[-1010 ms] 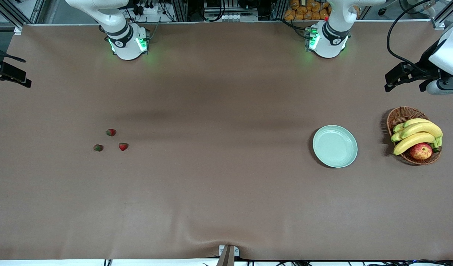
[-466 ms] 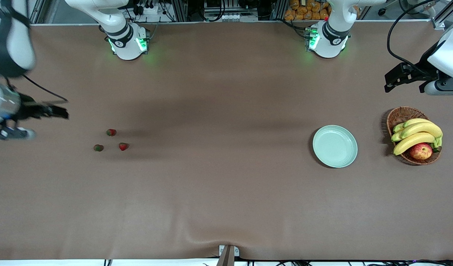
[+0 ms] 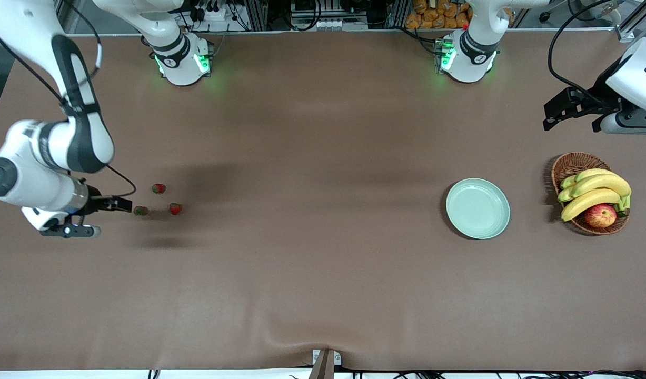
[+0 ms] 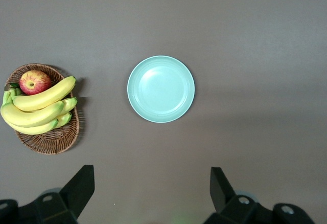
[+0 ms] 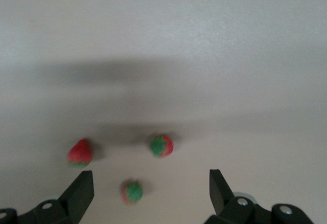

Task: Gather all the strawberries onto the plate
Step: 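Reach the right gripper to the strawberries and grasp one strawberry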

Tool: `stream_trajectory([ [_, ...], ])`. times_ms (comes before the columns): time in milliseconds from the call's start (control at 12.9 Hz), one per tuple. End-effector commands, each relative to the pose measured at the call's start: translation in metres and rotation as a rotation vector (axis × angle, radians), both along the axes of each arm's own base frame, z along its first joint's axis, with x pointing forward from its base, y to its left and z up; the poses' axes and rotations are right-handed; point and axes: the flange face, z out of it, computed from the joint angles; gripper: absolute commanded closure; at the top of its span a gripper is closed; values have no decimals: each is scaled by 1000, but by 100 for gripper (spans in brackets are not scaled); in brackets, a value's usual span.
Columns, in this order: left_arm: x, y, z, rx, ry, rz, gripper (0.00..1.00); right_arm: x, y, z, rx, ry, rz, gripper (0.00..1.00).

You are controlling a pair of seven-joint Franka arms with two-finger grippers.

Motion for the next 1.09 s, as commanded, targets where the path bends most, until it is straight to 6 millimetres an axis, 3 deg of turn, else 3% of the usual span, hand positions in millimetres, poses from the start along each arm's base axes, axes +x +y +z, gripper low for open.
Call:
stream_trajectory([
  [0,0,-7,4,-18,3,-16,0,-2,-17,-42,-6,17,-32,0],
  [311,1,-8,-1,-19,12,-16,0,-4,-16,-84,-2,40,-41,0],
  [544,1,0,3,-20,4,-15,0,-7,-16,-91,11,53,-54,6],
  [777,-6,3,15,-19,-16,-12,0,-11,-15,-104,13,87,-53,17],
  [1010,-12,2,12,-4,30,-12,0,-16,-9,-109,18,133,-51,34],
])
